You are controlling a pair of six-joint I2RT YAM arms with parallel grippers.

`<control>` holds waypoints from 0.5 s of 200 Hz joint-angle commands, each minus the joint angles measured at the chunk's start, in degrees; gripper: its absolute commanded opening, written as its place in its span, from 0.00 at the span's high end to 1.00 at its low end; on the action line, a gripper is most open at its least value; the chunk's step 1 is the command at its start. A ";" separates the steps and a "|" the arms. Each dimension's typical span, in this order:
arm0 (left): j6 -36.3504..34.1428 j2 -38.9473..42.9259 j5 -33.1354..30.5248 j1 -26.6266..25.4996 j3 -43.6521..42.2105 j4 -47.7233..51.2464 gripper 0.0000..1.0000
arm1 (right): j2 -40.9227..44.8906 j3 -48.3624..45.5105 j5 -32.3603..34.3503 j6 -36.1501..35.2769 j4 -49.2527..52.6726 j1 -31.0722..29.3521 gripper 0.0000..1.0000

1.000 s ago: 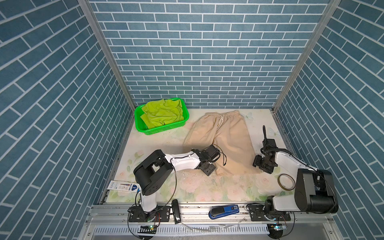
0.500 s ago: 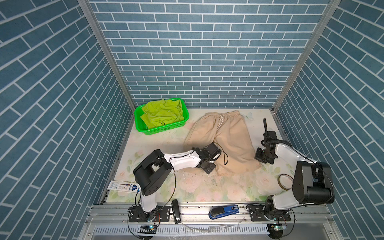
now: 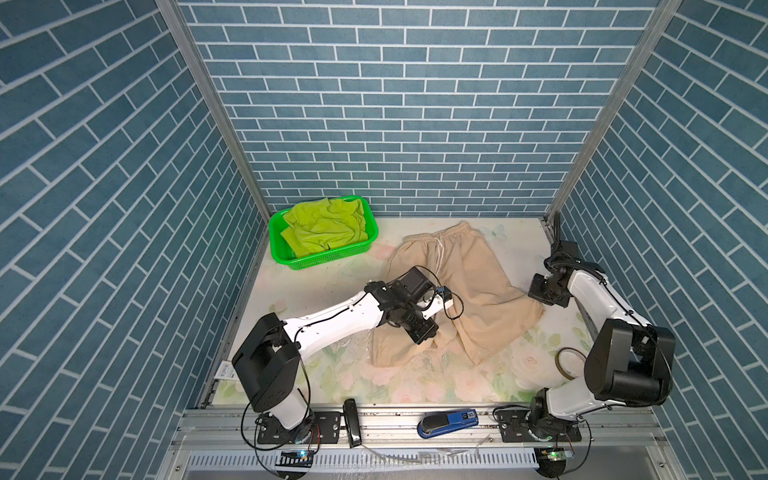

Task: Fold and stack the shorts

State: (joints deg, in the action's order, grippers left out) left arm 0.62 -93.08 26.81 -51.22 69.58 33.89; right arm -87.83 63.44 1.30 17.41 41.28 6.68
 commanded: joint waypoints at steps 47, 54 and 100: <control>2.01 -3.94 1.88 0.66 5.61 3.66 0.00 | 2.05 0.16 -4.39 -2.00 0.33 0.01 0.49; 2.18 -3.14 2.04 0.92 6.87 4.09 0.00 | 4.40 0.18 -4.29 -1.58 0.97 0.00 0.46; 7.37 1.70 -4.22 10.39 8.45 4.55 0.00 | 21.39 -7.12 -12.25 4.26 2.80 -13.48 0.43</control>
State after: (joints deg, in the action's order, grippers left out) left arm 4.78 -94.43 27.73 -47.46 78.00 36.97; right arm -74.81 61.63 -5.10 17.67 41.52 3.51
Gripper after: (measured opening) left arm 0.996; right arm 0.571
